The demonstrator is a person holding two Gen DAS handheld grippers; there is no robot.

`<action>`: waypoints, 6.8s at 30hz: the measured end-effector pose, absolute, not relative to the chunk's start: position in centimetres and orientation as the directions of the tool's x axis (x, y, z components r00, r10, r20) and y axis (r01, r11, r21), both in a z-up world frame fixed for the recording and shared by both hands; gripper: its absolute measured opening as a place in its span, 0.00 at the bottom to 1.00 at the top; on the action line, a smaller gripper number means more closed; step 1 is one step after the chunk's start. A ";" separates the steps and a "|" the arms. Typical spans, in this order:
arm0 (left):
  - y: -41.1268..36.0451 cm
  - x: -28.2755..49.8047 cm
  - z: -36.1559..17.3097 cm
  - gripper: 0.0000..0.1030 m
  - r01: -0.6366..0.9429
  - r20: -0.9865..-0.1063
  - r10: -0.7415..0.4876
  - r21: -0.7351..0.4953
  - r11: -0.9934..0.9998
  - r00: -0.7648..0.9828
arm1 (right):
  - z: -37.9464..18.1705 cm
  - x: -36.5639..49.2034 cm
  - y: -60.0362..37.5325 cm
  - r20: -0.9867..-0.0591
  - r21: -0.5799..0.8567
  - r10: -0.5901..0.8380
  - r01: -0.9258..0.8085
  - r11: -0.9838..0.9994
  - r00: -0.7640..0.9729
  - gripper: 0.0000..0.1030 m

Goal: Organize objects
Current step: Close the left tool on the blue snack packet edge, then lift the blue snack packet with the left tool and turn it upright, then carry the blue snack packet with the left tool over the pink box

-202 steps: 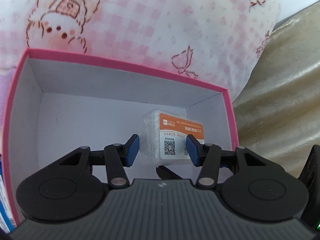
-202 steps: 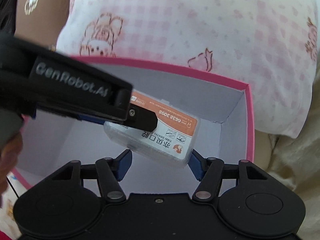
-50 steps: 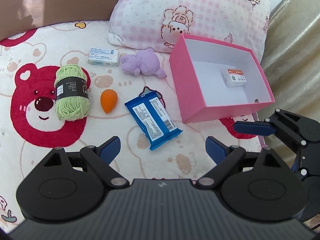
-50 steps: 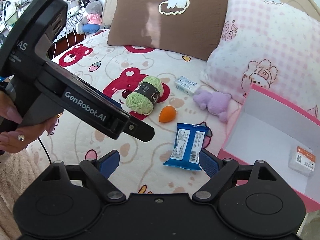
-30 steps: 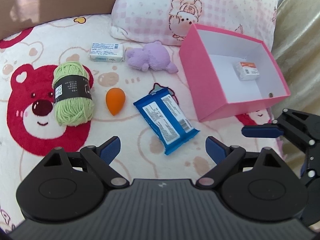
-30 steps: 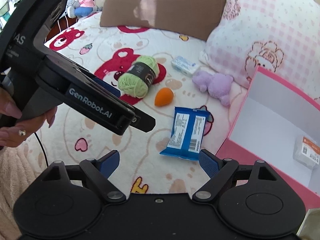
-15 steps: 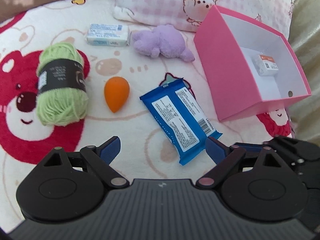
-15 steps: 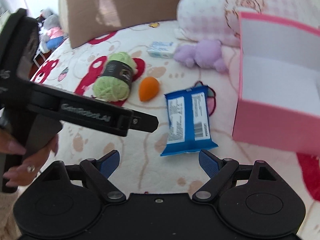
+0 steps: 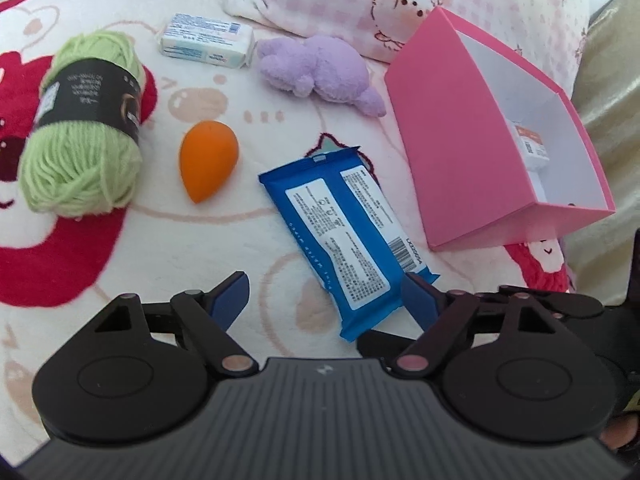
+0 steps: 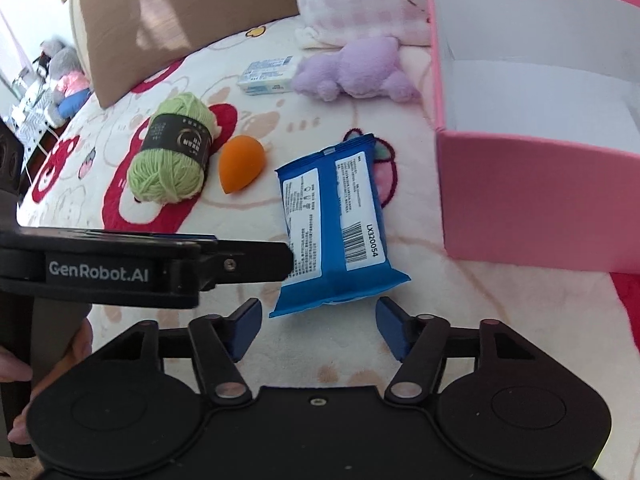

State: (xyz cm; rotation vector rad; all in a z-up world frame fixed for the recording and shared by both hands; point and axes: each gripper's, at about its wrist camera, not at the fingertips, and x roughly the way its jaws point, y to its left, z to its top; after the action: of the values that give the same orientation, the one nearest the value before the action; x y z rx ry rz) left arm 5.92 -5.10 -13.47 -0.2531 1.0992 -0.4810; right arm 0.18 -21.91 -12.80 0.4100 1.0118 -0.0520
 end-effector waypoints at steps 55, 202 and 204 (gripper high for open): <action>-7.1 3.0 -15.6 0.18 0.279 -0.743 -0.587 -0.517 0.809 0.323 | -14.0 -3.1 -17.4 -0.776 0.078 -0.017 0.122 0.990 0.631 0.38; -7.5 1.4 -9.6 0.47 0.276 -0.834 -0.503 -0.440 0.854 0.228 | -8.9 -6.2 -19.2 -0.792 0.124 0.035 0.105 0.987 0.610 0.85; -7.7 1.1 -9.0 0.47 0.283 -0.828 -0.513 -0.448 0.848 0.226 | -8.1 -6.5 -19.3 -0.792 0.120 0.034 0.102 0.988 0.610 0.86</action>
State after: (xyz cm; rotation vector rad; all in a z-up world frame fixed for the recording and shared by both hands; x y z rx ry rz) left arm 1.13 -7.73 -8.97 -0.2195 1.2262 -0.5550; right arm -6.47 -19.30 -8.08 0.1589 0.9148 -0.0395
